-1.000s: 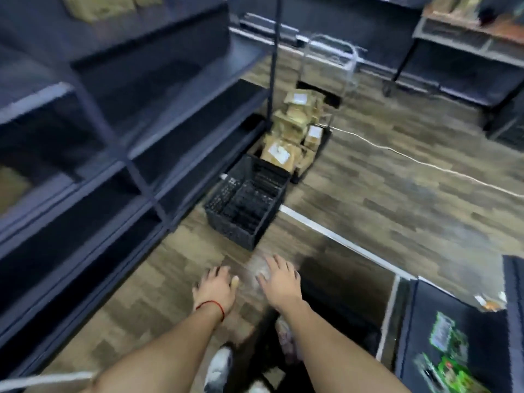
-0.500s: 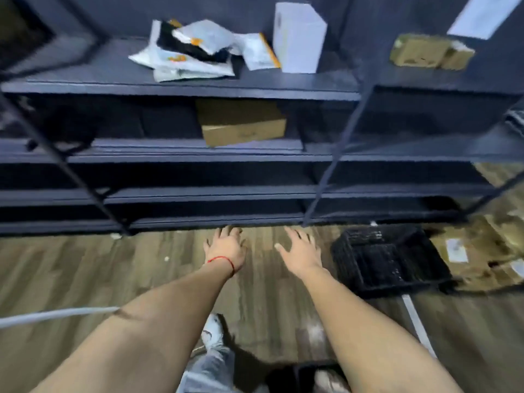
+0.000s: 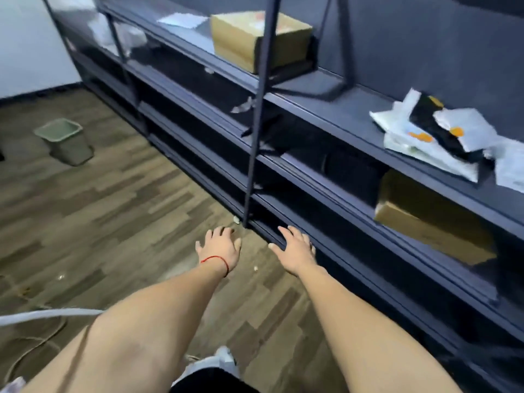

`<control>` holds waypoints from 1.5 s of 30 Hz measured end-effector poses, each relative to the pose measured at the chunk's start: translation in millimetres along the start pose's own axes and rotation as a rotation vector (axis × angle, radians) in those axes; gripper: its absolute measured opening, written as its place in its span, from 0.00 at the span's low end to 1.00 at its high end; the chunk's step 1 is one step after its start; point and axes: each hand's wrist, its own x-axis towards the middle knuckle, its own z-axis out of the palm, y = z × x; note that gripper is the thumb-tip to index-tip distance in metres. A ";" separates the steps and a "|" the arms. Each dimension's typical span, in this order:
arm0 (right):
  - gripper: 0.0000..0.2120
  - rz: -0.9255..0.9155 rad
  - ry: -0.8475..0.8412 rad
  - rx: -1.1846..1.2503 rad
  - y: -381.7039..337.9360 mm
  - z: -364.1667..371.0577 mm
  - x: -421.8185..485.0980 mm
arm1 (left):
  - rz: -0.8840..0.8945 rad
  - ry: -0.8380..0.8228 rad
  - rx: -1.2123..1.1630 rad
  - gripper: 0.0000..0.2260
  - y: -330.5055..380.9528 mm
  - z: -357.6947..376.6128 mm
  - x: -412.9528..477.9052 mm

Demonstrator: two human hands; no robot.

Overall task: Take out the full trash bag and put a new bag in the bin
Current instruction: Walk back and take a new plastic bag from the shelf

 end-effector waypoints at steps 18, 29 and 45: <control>0.30 -0.449 -0.245 -0.149 -196.0 5.4 266.5 | -0.411 0.228 -0.094 0.20 -80.4 -114.0 192.1; 0.31 -0.760 -0.339 -0.296 -307.4 -3.3 410.8 | -0.655 0.346 -0.187 0.20 -93.6 -169.8 304.6; 0.32 -0.831 -0.412 -0.318 -511.1 59.1 528.1 | -0.710 0.374 -0.238 0.19 -241.8 -270.4 443.5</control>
